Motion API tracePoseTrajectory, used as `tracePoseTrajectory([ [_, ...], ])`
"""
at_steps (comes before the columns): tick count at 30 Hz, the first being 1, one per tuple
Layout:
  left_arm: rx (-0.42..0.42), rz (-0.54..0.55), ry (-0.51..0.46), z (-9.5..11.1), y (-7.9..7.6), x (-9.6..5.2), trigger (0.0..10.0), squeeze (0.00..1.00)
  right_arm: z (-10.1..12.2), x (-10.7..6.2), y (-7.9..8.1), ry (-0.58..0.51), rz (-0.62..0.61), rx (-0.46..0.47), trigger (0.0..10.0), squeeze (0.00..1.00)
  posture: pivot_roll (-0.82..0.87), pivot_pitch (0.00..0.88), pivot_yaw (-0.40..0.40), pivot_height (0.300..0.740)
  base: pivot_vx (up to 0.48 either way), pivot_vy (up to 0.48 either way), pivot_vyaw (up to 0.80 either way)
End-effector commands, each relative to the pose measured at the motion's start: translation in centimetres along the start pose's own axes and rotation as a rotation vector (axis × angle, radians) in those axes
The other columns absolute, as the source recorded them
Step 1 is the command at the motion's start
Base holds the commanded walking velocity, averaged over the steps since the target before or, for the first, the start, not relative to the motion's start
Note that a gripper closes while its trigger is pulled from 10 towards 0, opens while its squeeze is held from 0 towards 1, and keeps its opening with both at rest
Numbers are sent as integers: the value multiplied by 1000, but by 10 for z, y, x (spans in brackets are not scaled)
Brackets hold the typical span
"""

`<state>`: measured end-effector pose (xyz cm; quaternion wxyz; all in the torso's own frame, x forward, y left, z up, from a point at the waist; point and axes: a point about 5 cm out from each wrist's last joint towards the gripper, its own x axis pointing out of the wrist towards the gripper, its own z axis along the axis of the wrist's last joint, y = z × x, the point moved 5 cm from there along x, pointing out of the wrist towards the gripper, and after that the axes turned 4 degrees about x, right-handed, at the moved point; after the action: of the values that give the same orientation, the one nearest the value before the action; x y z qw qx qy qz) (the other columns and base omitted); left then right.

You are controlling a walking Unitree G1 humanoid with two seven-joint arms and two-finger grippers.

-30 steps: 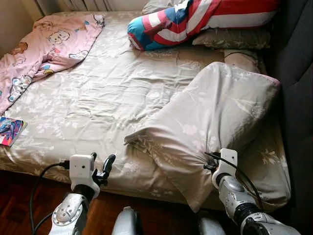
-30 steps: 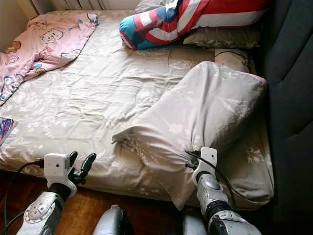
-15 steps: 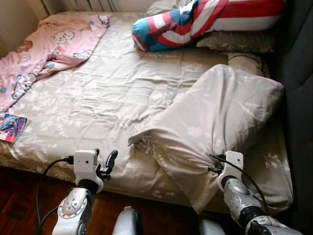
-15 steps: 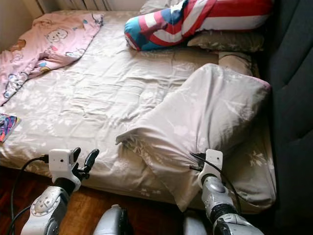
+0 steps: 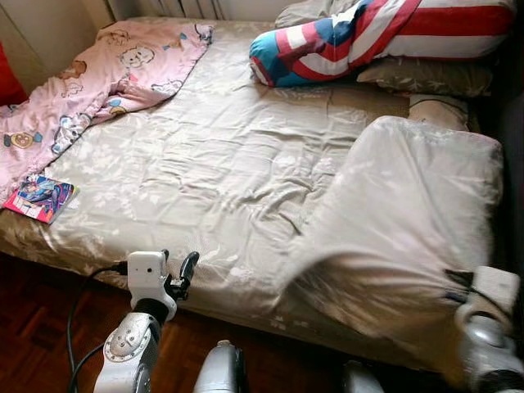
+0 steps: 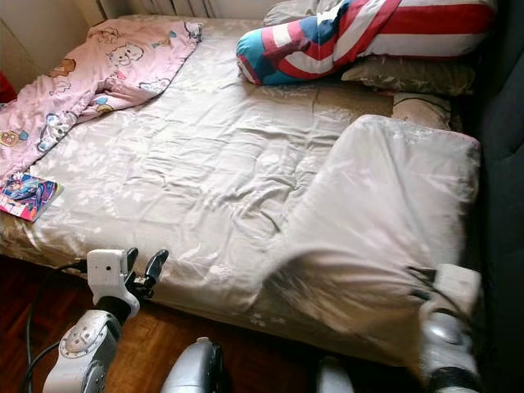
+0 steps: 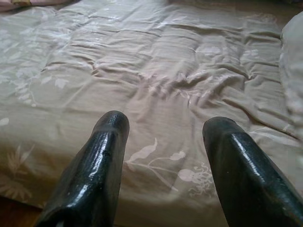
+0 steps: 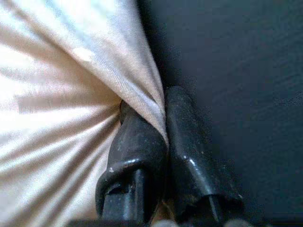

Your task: Clean up the room

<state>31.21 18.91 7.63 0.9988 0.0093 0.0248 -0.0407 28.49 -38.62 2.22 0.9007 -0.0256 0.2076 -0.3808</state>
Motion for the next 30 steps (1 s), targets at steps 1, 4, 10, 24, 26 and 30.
tracePoseTrajectory([
  [1,5,3,15,-5,3,-1,10000,0,14,4,-23,-46,-90,25,0,0,-65,118,61,656,0,0,0],
  [4,4,-1,15,-5,1,0,10000,0,26,6,-29,-79,-108,4,0,0,-64,129,64,656,0,0,0],
  [10,7,-2,16,-7,3,-1,10000,0,42,6,-24,-125,-113,-26,0,0,-58,133,66,656,0,0,0],
  [24,1,-3,15,-8,0,0,10000,0,70,-7,15,-331,19,-99,10000,1000,-61,130,67,656,0,0,0],
  [26,-1,-4,16,-9,-1,0,10000,0,75,-10,22,-366,55,-107,10000,1000,-61,130,65,656,0,0,0],
  [30,-9,-11,19,-11,-4,1,10000,0,80,-26,61,-433,257,-62,10000,0,-66,124,63,656,0,0,0],
])
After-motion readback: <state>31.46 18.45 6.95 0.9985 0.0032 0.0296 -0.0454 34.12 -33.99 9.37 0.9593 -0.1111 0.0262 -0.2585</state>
